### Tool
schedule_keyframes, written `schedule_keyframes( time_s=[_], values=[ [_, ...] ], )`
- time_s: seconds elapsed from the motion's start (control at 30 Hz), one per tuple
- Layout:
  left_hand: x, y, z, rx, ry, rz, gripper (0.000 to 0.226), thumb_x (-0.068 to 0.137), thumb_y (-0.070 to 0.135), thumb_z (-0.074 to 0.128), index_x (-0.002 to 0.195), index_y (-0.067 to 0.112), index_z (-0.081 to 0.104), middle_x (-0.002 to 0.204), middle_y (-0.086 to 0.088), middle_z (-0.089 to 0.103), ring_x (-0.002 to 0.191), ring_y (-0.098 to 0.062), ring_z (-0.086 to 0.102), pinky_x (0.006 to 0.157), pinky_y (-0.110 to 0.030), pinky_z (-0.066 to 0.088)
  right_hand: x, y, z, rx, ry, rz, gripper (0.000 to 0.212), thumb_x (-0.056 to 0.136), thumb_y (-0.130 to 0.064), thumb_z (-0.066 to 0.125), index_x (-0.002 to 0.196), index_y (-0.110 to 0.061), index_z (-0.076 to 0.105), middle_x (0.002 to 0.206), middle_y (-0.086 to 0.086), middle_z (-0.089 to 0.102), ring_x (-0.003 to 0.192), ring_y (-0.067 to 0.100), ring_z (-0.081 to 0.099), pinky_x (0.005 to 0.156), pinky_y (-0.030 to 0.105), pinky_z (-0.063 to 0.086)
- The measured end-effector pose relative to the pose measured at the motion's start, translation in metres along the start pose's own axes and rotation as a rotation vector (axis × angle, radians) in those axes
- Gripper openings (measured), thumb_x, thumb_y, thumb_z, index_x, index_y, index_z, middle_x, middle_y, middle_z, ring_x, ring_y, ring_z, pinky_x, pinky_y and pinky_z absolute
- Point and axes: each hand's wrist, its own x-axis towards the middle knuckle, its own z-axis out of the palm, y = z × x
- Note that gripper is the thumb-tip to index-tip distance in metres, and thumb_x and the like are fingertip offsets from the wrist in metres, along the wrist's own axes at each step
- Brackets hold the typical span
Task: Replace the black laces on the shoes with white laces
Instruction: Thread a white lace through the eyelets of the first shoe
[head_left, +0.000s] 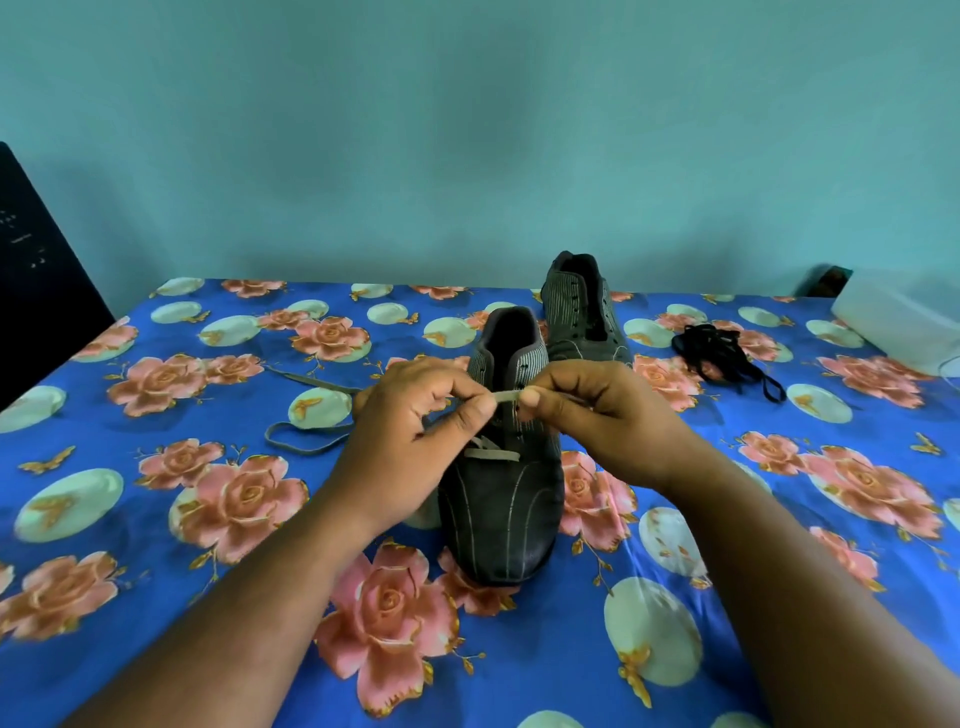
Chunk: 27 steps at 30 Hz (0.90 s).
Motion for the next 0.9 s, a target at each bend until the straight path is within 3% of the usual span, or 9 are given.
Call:
schedule_keyframes(
  time_s=[0.07,0.13,0.27,0.33,0.5,0.57,0.67,0.73,0.9],
  values=[
    [0.001,-0.002,-0.003,-0.055,0.036,-0.067,0.022,0.086,0.048,0.06,0.083,0.029,0.072,0.088,0.014,0.068,0.099,-0.009,0.064,0.086,-0.031,0.05,0.0,0.003,-0.002,-0.013,0.026,0.018,0.022,0.096,-0.038,0.057,0.09,-0.026,0.074,0.073,0.006,0.061,0.067,0.018,0.052,0.064,0.022,0.042],
    [0.0,-0.001,-0.004,-0.011,0.08,-0.078,0.027,0.083,0.047,0.06,0.081,0.023,0.073,0.087,0.011,0.069,0.092,-0.013,0.064,0.085,-0.041,0.05,0.0,0.005,-0.002,-0.025,0.027,0.037,0.02,0.097,-0.036,0.058,0.092,-0.027,0.075,0.075,0.007,0.063,0.07,0.023,0.055,0.065,0.021,0.043],
    [-0.001,0.002,-0.004,0.032,0.026,-0.059,0.027,0.085,0.054,0.065,0.102,0.034,0.075,0.104,0.019,0.07,0.11,-0.01,0.064,0.095,-0.052,0.05,0.001,0.001,0.005,0.027,-0.034,0.04,0.017,0.097,-0.028,0.062,0.089,-0.019,0.074,0.069,-0.008,0.064,0.065,0.004,0.054,0.064,0.016,0.042],
    [-0.001,0.0,-0.002,0.106,-0.006,0.003,0.025,0.088,0.055,0.066,0.103,0.037,0.075,0.102,0.021,0.07,0.113,-0.01,0.063,0.096,-0.055,0.048,0.001,-0.002,0.008,0.075,-0.056,0.035,0.018,0.094,-0.029,0.062,0.087,-0.017,0.073,0.065,-0.014,0.06,0.063,0.002,0.052,0.063,0.015,0.041],
    [0.0,-0.003,-0.001,0.081,0.064,-0.035,0.021,0.086,0.054,0.061,0.095,0.037,0.068,0.089,0.027,0.067,0.092,0.0,0.059,0.087,-0.062,0.046,0.0,0.0,0.006,0.006,0.028,0.042,0.02,0.095,-0.03,0.065,0.094,-0.015,0.077,0.071,-0.003,0.066,0.064,0.012,0.055,0.059,0.021,0.042],
    [0.0,-0.002,-0.001,0.058,0.058,-0.05,0.025,0.084,0.056,0.061,0.094,0.035,0.07,0.09,0.025,0.067,0.092,0.002,0.059,0.09,-0.062,0.046,0.001,0.0,0.005,-0.022,0.037,0.032,0.02,0.097,-0.03,0.062,0.097,-0.018,0.077,0.077,0.004,0.069,0.071,0.02,0.059,0.064,0.029,0.047],
    [-0.001,0.002,0.0,0.046,0.036,-0.013,0.029,0.085,0.055,0.065,0.1,0.034,0.078,0.093,0.022,0.071,0.094,0.001,0.061,0.088,-0.055,0.05,0.001,-0.001,0.01,-0.045,0.002,-0.024,0.014,0.099,-0.023,0.062,0.093,-0.018,0.074,0.078,-0.011,0.066,0.073,0.004,0.06,0.068,0.018,0.046],
    [0.0,0.001,0.001,0.064,0.031,0.005,0.031,0.086,0.055,0.065,0.099,0.032,0.08,0.091,0.019,0.074,0.089,-0.005,0.064,0.081,-0.054,0.051,0.002,0.002,0.012,-0.109,0.01,-0.071,0.013,0.098,-0.02,0.065,0.095,-0.013,0.075,0.082,-0.008,0.067,0.08,0.009,0.063,0.072,0.018,0.047],
    [-0.001,-0.004,0.002,0.087,-0.001,-0.047,0.032,0.083,0.058,0.063,0.095,0.033,0.08,0.091,0.022,0.074,0.091,-0.007,0.067,0.083,-0.053,0.051,0.004,0.009,0.011,-0.221,0.017,-0.166,0.012,0.096,-0.022,0.068,0.097,-0.015,0.077,0.084,-0.001,0.062,0.083,0.016,0.062,0.072,0.026,0.051]
  ],
)
